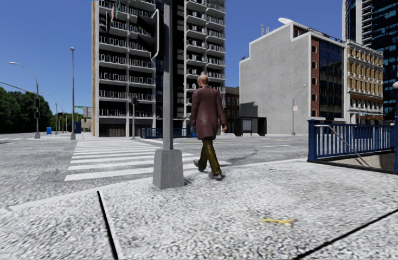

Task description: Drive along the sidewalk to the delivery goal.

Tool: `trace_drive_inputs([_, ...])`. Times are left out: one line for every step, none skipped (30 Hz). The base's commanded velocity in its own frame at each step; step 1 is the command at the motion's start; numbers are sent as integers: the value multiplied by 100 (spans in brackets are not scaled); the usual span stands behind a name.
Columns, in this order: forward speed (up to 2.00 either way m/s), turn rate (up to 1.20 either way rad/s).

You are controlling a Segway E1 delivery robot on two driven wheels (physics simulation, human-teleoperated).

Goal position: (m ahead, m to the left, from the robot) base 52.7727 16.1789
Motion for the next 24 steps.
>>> trace_drive_inputs([81,-55])
trace_drive_inputs([81,-53])
trace_drive_inputs([81,-57])
trace_drive_inputs([80,-99])
trace_drive_inputs([80,-120])
trace_drive_inputs([80,-120])
trace_drive_inputs([80,-29])
trace_drive_inputs([80,0])
trace_drive_inputs([80,0])
trace_drive_inputs([80,0])
trace_drive_inputs([82,0])
trace_drive_inputs([87,0])
trace_drive_inputs([87,0])
trace_drive_inputs([94,0])
trace_drive_inputs([97,0])
trace_drive_inputs([99,0])
trace_drive_inputs([100,0])
trace_drive_inputs([101,0])
trace_drive_inputs([101,0])
trace_drive_inputs([101,0])
trace_drive_inputs([102,0])
trace_drive_inputs([103,0])
trace_drive_inputs([103,0])
trace_drive_inputs([103,0])
